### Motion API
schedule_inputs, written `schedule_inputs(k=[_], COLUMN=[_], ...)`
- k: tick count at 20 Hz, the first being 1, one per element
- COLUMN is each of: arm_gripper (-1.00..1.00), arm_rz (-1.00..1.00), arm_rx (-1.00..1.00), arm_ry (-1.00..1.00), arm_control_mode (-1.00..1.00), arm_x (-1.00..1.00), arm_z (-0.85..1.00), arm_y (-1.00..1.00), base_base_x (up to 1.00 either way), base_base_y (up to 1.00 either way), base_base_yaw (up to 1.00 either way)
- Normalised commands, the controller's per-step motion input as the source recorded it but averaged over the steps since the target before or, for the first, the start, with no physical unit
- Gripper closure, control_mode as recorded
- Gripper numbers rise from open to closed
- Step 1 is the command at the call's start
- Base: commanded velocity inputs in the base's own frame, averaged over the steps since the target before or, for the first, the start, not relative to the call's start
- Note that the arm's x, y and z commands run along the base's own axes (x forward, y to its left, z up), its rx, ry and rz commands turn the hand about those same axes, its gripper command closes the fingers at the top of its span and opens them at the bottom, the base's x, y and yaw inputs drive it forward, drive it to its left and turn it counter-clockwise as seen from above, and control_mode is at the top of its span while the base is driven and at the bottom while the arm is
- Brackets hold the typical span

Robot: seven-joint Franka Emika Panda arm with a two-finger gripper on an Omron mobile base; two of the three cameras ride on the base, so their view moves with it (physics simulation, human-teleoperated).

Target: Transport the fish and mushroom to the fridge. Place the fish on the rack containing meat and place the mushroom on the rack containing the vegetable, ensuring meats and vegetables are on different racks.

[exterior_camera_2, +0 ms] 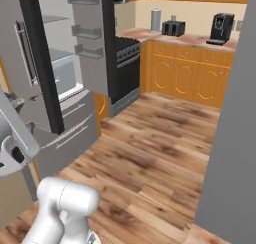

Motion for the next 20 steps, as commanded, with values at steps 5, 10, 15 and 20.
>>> schedule_inputs(k=[5,10,15,20], arm_gripper=[1.0,1.0,1.0,1.0], arm_rz=[0.0,0.0,0.0,0.0], arm_rx=[0.0,0.0,0.0,0.0], arm_ry=[0.0,0.0,0.0,0.0], arm_control_mode=[1.0,1.0,1.0,1.0], arm_x=[0.0,0.0,0.0,0.0], arm_z=[0.0,0.0,0.0,0.0], arm_y=[0.0,0.0,0.0,0.0], base_base_x=[0.92,0.8,0.94,0.98], base_base_y=[0.71,0.43,-0.39,-0.16], base_base_yaw=[-0.06,-0.12,0.05,0.3])
